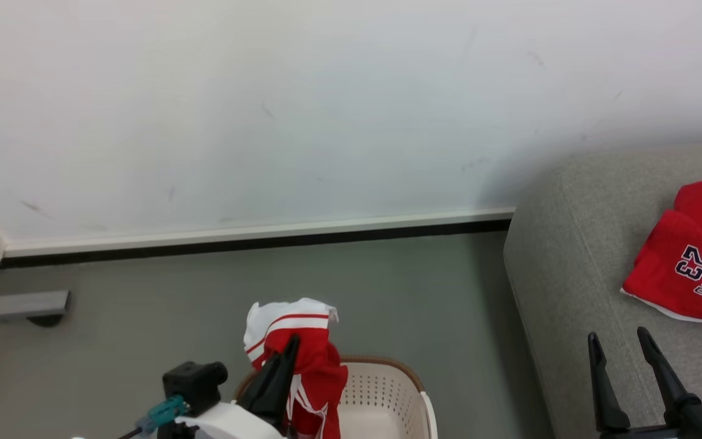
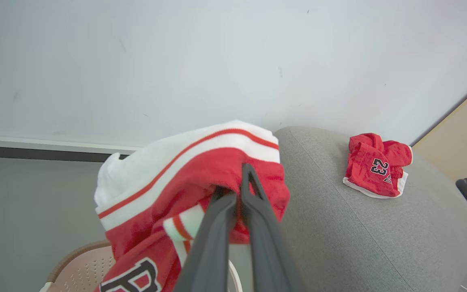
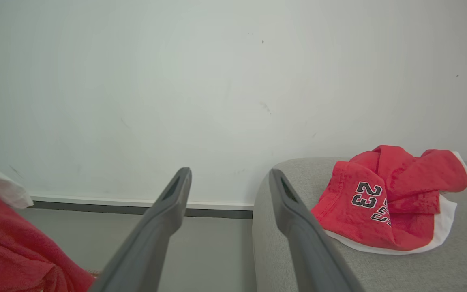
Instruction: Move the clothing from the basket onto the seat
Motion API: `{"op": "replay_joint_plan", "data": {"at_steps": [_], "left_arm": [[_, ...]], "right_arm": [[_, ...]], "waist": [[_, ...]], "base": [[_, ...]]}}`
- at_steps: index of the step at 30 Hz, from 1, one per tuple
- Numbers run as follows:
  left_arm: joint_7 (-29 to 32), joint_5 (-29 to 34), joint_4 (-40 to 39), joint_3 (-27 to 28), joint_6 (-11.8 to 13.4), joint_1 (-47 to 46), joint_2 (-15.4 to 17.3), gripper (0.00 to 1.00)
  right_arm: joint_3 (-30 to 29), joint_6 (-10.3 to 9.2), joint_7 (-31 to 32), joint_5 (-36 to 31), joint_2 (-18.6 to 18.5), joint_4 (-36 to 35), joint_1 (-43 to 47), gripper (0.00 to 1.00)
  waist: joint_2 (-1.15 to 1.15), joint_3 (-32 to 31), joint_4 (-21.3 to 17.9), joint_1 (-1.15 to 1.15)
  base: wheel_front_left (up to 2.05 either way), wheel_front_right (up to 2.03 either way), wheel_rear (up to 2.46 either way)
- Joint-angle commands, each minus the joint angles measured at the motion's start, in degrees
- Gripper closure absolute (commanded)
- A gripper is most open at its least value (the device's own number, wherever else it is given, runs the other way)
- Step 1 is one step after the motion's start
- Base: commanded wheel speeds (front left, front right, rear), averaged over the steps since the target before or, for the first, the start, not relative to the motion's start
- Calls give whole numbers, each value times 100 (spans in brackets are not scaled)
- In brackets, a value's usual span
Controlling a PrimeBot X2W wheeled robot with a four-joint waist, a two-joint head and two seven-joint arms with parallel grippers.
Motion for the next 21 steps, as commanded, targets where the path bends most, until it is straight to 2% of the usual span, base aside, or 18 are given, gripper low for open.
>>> {"op": "replay_joint_plan", "data": {"at_steps": [1,6,12,21], "left_arm": [[26,62,-143,30,78,116,104,100],[131,88,-505,83,270,292,283,100],[270,134,-876,102,379,370,452,100],[517,248,-1497,-52,384,172,585,100]], "right_arm": [[9,2,7,-28,-3,16,110,0],[86,2,7,-79,-1,49,262,0],[233,2,7,-123,-2,41,300,0],[1157,2,7,9,-221,5,-12,0]], "waist": [[0,-164,16,2],[0,-341,22,2],[0,-445,29,2],[0,-489,5,2]], "base": [[0,0,0],[0,0,0],[0,0,0],[0,0,0]]}}
